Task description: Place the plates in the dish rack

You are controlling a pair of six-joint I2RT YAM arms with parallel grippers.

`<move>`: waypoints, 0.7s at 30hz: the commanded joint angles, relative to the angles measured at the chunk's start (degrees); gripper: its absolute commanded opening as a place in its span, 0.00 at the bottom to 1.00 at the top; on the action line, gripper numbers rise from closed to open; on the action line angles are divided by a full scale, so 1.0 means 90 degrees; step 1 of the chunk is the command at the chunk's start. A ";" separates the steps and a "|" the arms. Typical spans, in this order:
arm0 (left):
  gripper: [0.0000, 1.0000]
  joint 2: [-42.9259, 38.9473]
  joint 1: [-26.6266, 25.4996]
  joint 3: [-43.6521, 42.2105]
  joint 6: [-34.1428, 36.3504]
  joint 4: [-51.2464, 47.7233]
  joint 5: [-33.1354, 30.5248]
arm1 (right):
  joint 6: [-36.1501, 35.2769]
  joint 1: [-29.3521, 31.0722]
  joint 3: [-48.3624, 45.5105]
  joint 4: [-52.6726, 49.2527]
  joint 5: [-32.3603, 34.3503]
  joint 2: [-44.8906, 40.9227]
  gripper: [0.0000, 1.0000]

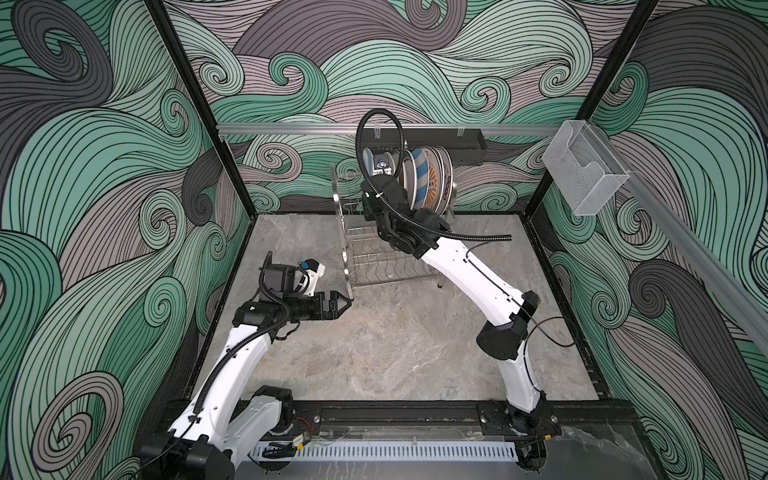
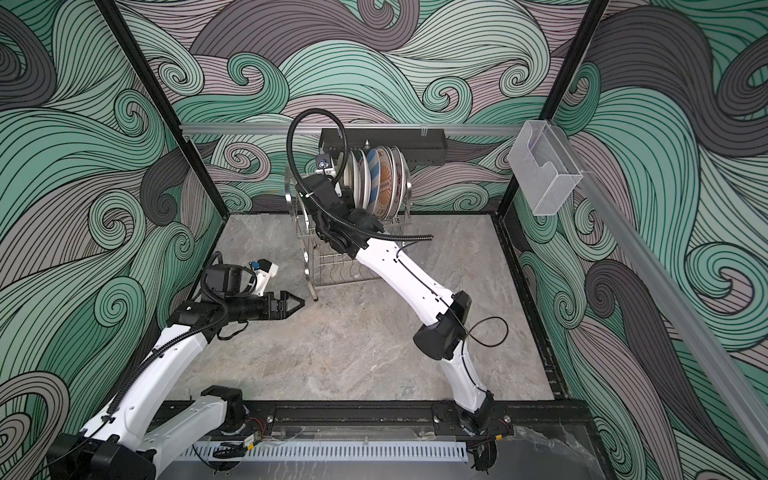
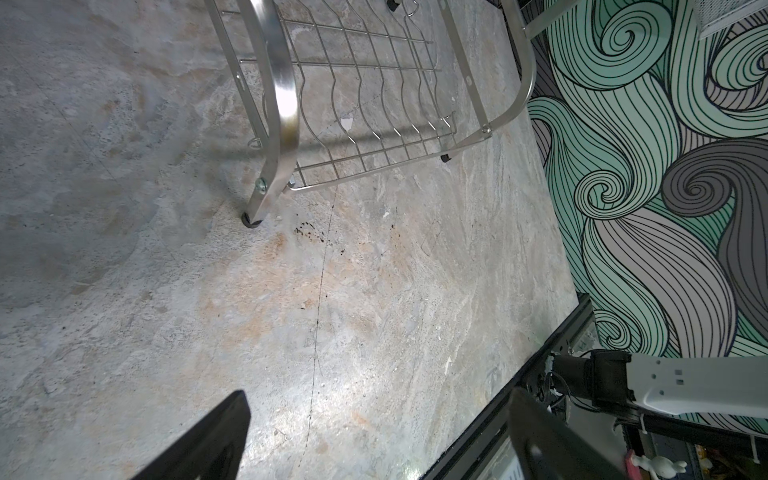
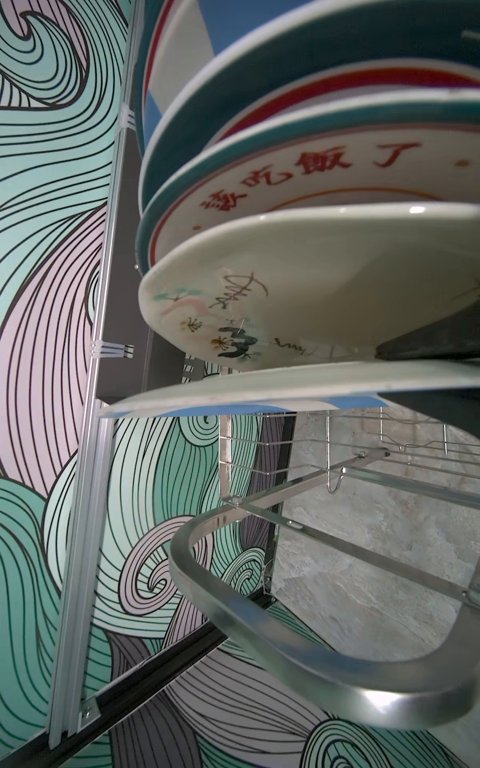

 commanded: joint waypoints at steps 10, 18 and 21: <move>0.99 -0.0132 -0.0033 -0.0017 -0.0026 0.0036 -0.0019 | -0.0218 -0.0012 0.0206 -0.0018 -0.0201 -0.0212 0.45; 0.99 -0.0271 -0.0032 -0.0028 0.0010 0.0089 -0.0338 | -0.0748 -0.0017 -0.0043 -0.0224 -0.0419 -0.0861 0.58; 0.99 -0.0359 -0.0027 0.0001 0.0088 0.0049 -0.0523 | -0.0864 -0.0066 -0.0647 -0.0216 -0.0619 -0.1476 0.62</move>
